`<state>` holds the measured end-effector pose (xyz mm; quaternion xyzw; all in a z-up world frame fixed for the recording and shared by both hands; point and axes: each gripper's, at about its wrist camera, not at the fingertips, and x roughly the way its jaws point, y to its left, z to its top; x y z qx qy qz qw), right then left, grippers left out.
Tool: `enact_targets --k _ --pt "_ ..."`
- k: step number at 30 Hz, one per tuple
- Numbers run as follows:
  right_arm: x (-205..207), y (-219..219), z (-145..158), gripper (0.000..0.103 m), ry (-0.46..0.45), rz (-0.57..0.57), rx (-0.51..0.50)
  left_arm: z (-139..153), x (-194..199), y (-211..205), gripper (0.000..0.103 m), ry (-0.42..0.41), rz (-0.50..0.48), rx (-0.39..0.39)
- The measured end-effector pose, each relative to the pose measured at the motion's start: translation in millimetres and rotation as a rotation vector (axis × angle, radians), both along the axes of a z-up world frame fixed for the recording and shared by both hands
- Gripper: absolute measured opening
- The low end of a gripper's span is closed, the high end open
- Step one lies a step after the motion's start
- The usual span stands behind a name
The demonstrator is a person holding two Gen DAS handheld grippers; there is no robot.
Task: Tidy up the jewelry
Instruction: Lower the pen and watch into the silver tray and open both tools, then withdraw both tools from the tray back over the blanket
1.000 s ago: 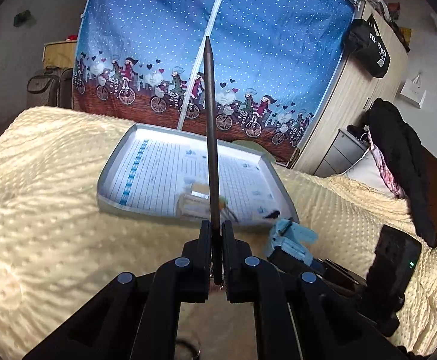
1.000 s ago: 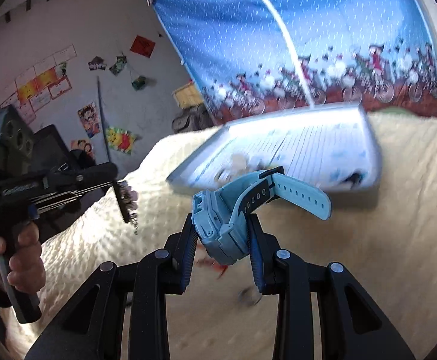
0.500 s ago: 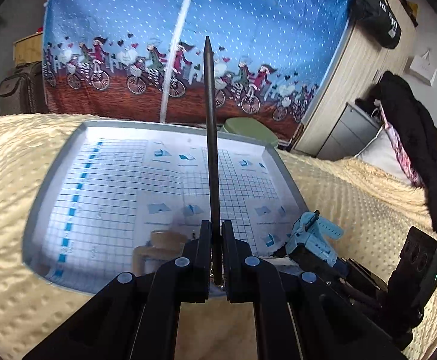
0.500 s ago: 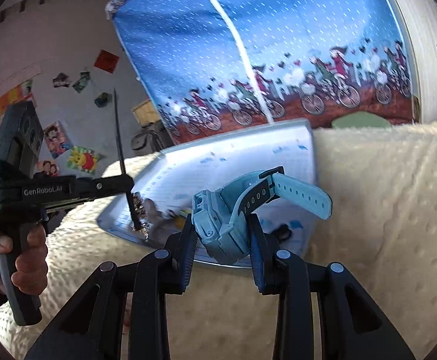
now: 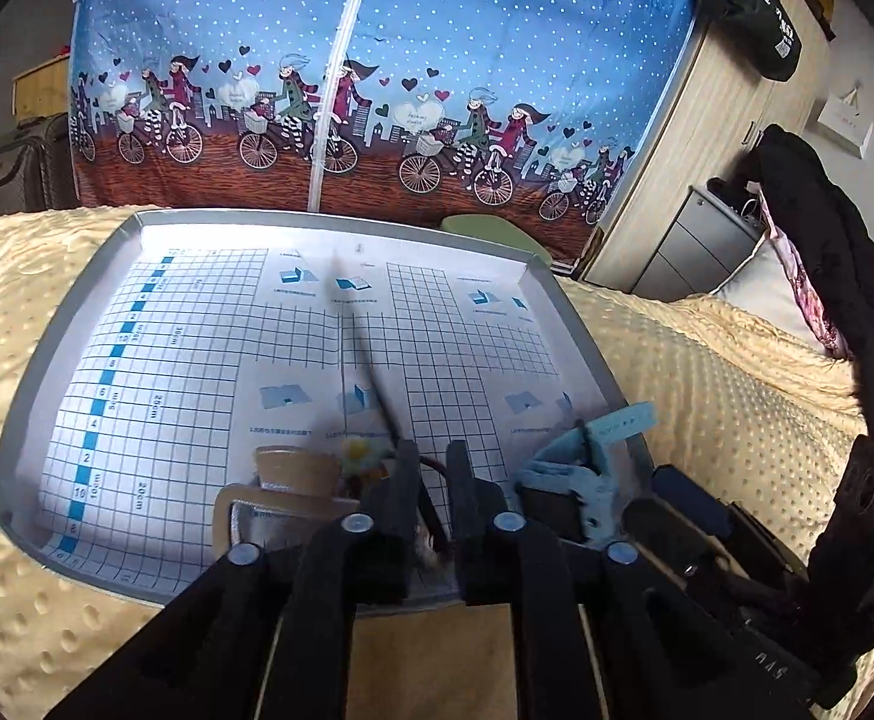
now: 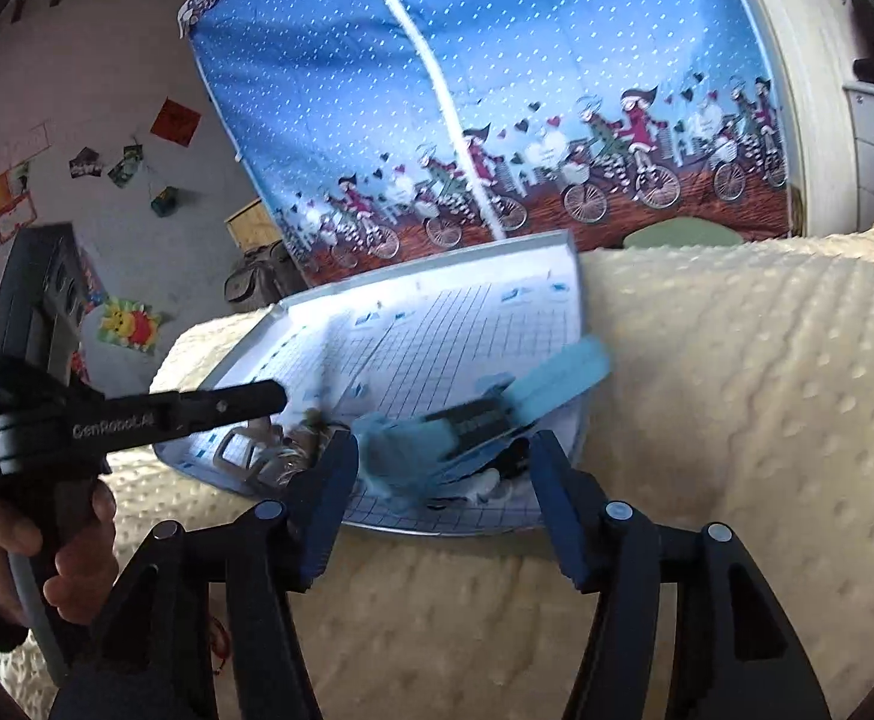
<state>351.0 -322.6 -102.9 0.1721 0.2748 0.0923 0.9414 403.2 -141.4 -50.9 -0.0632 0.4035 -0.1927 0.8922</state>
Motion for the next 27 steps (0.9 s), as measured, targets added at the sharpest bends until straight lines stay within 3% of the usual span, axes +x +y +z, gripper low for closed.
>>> enact_targets --k 1,4,6,7,11,13,17,27 --pt "-3.5 -1.4 3.9 0.055 -0.008 -0.009 -0.003 2.6 -4.1 0.6 0.029 -0.006 0.004 0.001" --pt "-15.7 -1.8 19.1 0.063 -0.037 -0.036 -0.032 13.7 -17.3 7.8 0.048 -0.040 0.028 -0.027" --pt "-26.8 -1.6 30.7 0.071 -0.064 -0.054 -0.052 24.3 -27.1 16.2 0.076 -0.077 0.056 -0.048" --pt "-34.9 -1.7 38.0 0.079 -0.082 -0.065 -0.061 32.8 -37.9 22.2 0.084 -0.120 0.082 -0.061" --pt "-66.3 -1.7 64.8 0.102 -0.166 -0.085 -0.060 63.0 -78.4 41.3 0.103 -0.277 0.163 -0.057" --pt "-84.3 2.1 80.4 0.102 -0.222 -0.079 -0.070 78.5 -106.2 53.4 0.103 -0.358 0.214 -0.045" --pt "-117.6 16.4 107.4 0.102 -0.303 -0.065 -0.101 100.2 -149.0 71.4 0.103 -0.427 0.243 -0.018" --pt "-187.2 60.4 140.9 0.102 -0.352 0.017 -0.158 120.5 -230.0 121.6 0.103 -0.452 0.315 -0.001"
